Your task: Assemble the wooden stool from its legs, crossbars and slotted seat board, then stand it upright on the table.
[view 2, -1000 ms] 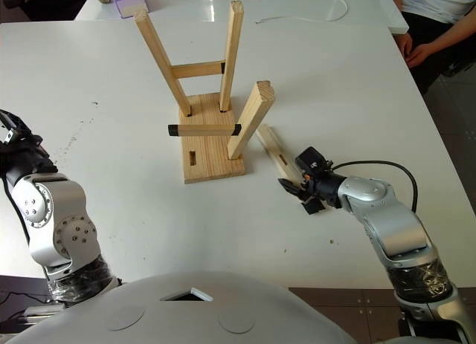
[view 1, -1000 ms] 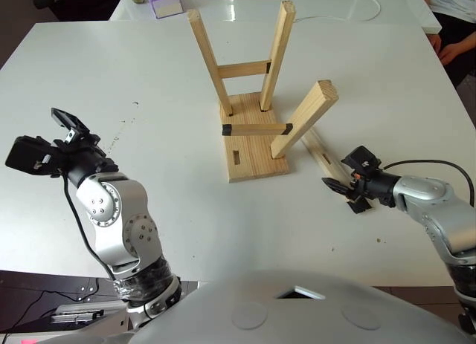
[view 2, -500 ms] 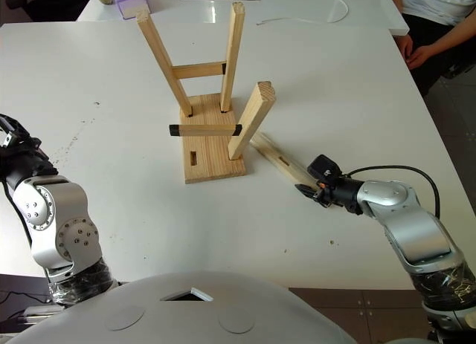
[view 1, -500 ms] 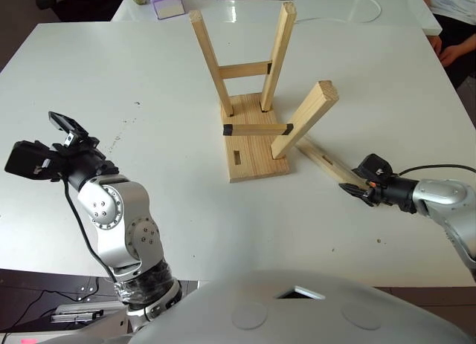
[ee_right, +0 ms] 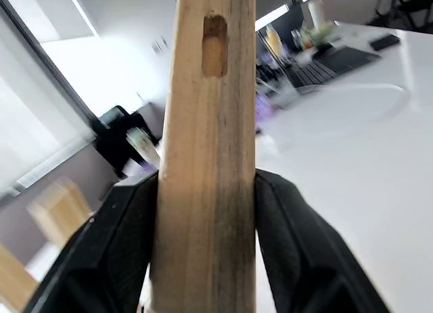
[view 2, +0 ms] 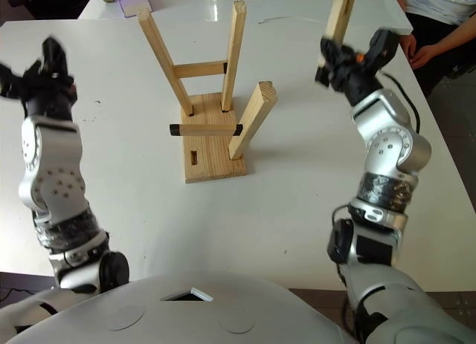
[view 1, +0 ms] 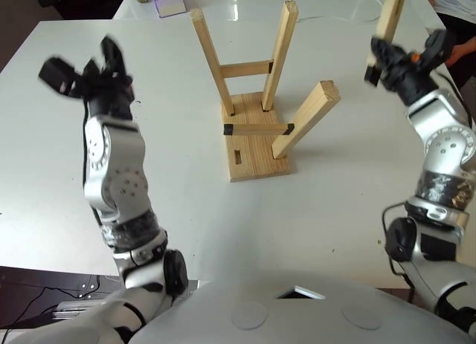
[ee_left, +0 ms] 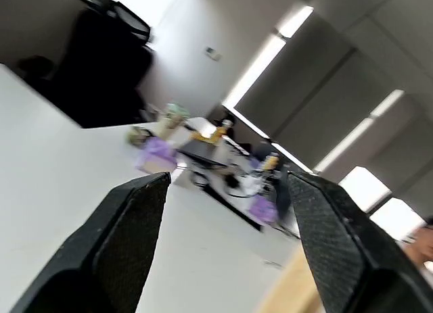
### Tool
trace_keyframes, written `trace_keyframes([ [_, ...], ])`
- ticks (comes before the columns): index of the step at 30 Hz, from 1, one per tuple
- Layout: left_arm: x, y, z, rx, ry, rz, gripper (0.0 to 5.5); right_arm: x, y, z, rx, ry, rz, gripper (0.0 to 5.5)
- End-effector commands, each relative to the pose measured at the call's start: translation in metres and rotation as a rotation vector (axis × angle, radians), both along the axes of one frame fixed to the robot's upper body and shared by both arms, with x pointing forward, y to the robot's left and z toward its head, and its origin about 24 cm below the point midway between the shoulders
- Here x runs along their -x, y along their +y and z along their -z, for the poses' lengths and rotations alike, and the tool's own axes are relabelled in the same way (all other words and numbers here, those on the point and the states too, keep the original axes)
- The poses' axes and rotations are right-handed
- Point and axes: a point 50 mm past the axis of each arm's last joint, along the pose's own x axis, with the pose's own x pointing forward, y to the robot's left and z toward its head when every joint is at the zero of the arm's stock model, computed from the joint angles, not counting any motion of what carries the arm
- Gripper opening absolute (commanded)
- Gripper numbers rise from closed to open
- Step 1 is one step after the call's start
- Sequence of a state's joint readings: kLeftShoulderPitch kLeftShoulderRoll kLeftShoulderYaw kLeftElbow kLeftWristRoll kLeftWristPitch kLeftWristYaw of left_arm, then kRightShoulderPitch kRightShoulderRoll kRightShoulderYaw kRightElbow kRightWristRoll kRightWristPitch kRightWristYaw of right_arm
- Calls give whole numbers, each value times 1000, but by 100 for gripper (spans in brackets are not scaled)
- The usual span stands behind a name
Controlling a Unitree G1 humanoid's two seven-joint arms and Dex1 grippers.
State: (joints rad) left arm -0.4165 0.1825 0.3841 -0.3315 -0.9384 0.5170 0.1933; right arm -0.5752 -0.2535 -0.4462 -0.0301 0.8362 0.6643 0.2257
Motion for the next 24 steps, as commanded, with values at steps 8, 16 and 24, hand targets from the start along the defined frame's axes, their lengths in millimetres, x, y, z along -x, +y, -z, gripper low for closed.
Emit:
trace_keyframes([
  [8,10,-56,-95,-143,-361,930,320,70,72,-95,184,-517,-772,210],
  [16,38,-60,-119,-279,-502,1179,320,72,48,-83,361,-448,-933,210],
  [24,49,-73,-112,-369,-508,1291,320,74,39,-82,467,-423,-1056,210],
])
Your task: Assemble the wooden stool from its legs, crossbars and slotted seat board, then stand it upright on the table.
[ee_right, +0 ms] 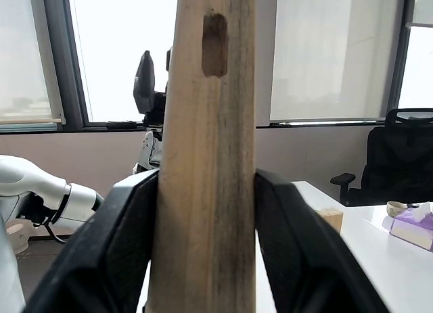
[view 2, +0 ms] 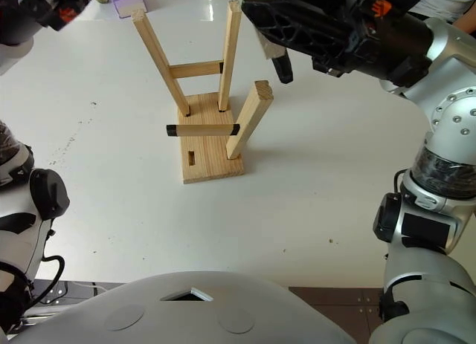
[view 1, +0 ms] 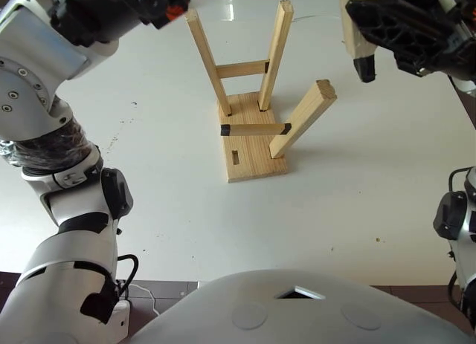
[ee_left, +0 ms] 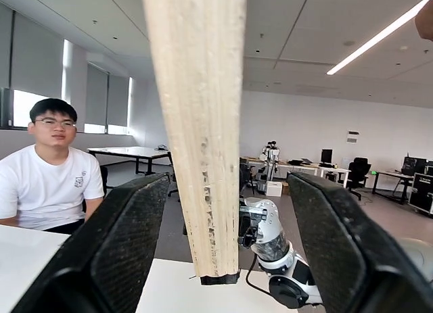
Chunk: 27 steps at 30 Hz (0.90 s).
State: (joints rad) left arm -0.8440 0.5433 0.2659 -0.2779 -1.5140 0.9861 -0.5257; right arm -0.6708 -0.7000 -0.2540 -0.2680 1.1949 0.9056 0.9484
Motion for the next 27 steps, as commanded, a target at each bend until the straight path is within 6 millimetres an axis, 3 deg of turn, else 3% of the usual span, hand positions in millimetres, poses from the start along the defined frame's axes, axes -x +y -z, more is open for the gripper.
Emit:
trace_keyframes([
  [1,3,-5,3,-31,-10,13,320,-2,4,3,92,-13,-56,210],
  [6,6,-10,6,-22,-21,20,320,-7,15,14,158,-1,-126,207],
  [24,12,3,23,-109,-95,-55,320,-10,11,31,307,-11,-146,207],
  [27,14,2,24,-116,-99,-54,275,-9,11,31,307,-15,-143,207],
])
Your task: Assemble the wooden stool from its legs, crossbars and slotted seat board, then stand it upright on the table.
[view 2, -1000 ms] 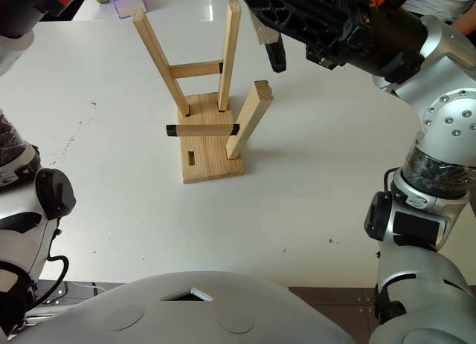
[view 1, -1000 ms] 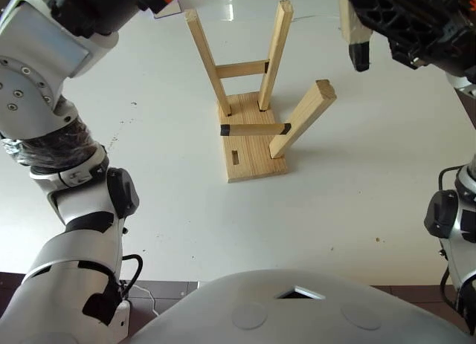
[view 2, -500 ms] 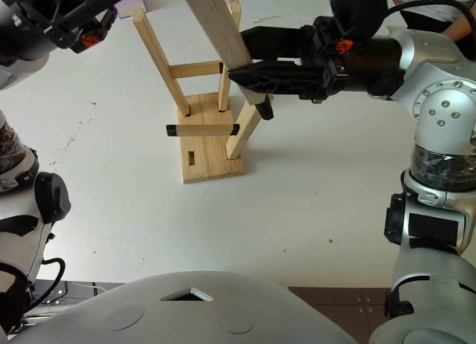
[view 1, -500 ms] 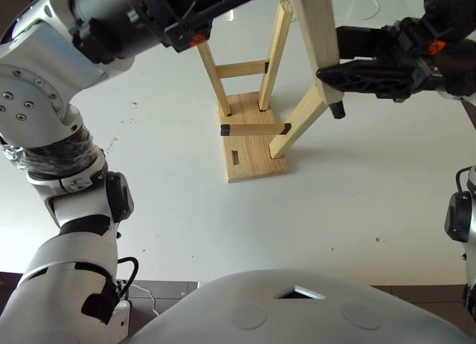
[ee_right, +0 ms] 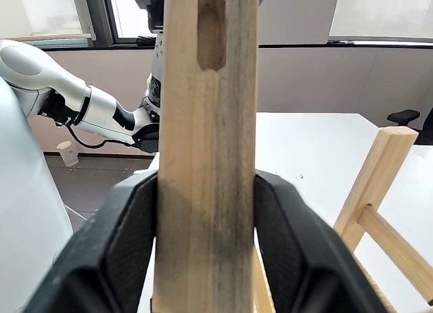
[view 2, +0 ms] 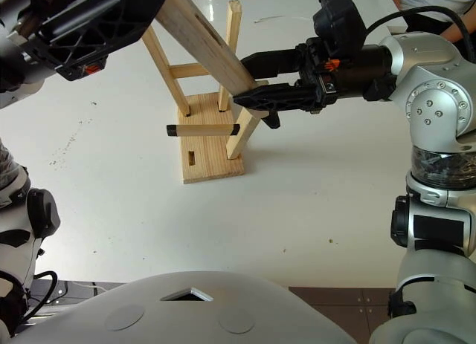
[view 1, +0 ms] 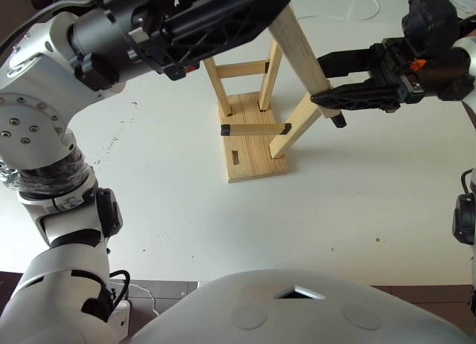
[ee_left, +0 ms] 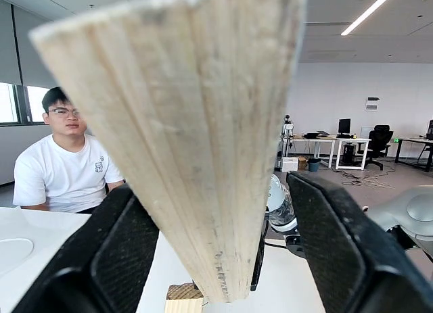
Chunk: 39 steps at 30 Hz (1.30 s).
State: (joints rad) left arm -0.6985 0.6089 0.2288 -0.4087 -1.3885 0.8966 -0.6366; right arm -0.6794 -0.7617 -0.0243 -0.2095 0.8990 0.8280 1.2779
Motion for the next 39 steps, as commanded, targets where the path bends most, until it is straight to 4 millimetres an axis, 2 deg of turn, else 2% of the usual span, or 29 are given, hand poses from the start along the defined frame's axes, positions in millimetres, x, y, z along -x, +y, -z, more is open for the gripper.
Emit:
trace_keyframes([
  [1,4,-2,1,-22,-19,3,262,2,0,-2,17,-23,6,207],
  [5,6,-4,1,-17,-20,6,208,5,1,0,19,-14,-1,207],
  [13,2,-2,2,-12,-30,-62,206,3,1,-1,-7,-53,32,207],
  [14,2,-1,2,-6,-30,-73,206,1,2,-1,-21,-65,42,243],
  [18,1,4,0,8,-54,-118,206,-5,-4,-11,-105,-68,117,299],
  [21,-6,24,-10,23,-104,-211,205,-24,-19,-33,-225,-86,311,327],
  [23,-11,43,-20,38,-139,-290,205,-34,-40,-60,-393,-95,455,327],
  [25,-12,60,-25,9,-161,-368,205,-35,-63,-76,-518,-111,571,327],
  [27,-13,76,-25,-31,-160,-442,205,-32,-81,-79,-581,-113,667,327],
  [30,-13,97,-25,-39,-150,-522,205,-27,-93,-71,-608,-95,747,327],
  [32,-10,107,-13,-63,-122,-579,205,-28,-92,-63,-616,-83,775,327],
  [33,-7,108,2,-90,-95,-601,205,-30,-90,-58,-617,-76,793,327],
  [37,2,102,84,-143,92,-684,205,-48,-87,-37,-605,-25,908,327],
  [39,6,95,113,-162,139,-709,205,-57,-88,-27,-584,0,963,327],
])
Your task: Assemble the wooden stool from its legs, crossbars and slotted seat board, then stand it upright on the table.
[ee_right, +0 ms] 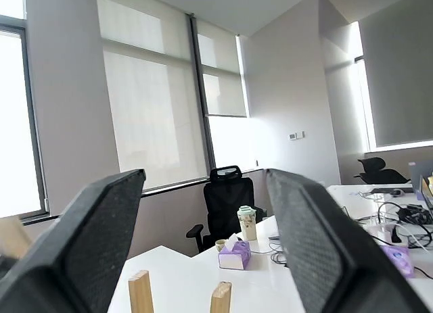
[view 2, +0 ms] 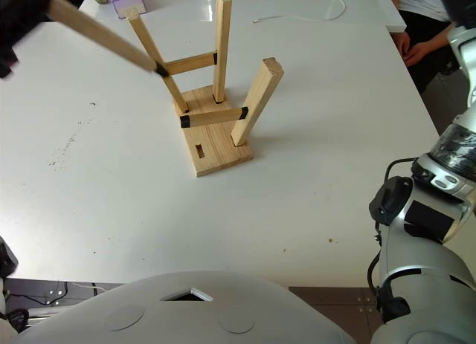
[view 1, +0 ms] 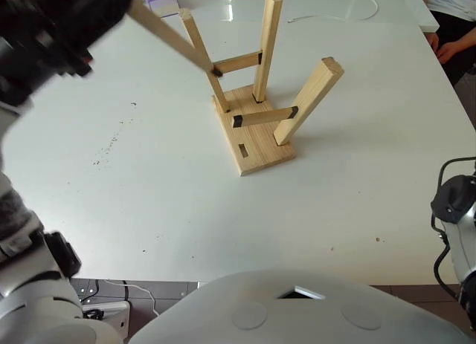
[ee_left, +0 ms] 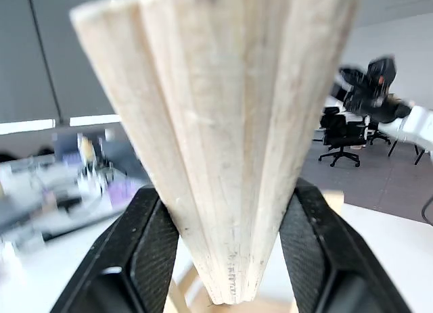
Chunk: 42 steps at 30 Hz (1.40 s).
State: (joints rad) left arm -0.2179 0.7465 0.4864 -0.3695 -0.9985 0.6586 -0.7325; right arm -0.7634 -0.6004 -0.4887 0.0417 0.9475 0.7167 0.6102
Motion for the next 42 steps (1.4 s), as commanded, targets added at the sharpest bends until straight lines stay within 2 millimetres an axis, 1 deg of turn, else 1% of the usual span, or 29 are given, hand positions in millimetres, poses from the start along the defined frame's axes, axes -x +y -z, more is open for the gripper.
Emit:
trace_keyframes([
  [1,9,-16,63,-2,120,-69,205,-20,-3,23,-3,99,104,327],
  [2,12,-21,72,-11,127,-75,205,-24,-5,26,-5,116,125,327],
  [3,15,-25,77,-6,125,-77,204,-28,-7,28,-6,129,140,327],
  [6,20,-36,81,-13,107,-56,204,-35,-8,34,11,151,155,327],
  [12,21,-53,86,-64,107,49,204,-35,-11,42,18,160,173,327],
  [16,24,-53,101,-176,148,104,204,-38,-10,46,18,170,173,327],
  [18,27,-49,103,-224,163,129,204,-38,-8,46,15,169,170,327],
  [21,30,-41,97,-253,169,161,204,-35,-9,50,3,166,178,327],
  [26,24,-26,81,-281,167,185,204,-23,-13,69,-30,196,219,327],
  [29,21,-20,76,-311,176,199,204,-18,-14,77,-49,210,239,327],
  [36,20,-20,57,-340,144,239,204,-9,-16,86,-68,228,271,327],
  [40,16,-22,59,-399,171,269,204,-6,-12,92,-82,235,286,327],
  [42,12,-23,56,-410,172,288,204,-3,-11,95,-93,236,294,327],
])
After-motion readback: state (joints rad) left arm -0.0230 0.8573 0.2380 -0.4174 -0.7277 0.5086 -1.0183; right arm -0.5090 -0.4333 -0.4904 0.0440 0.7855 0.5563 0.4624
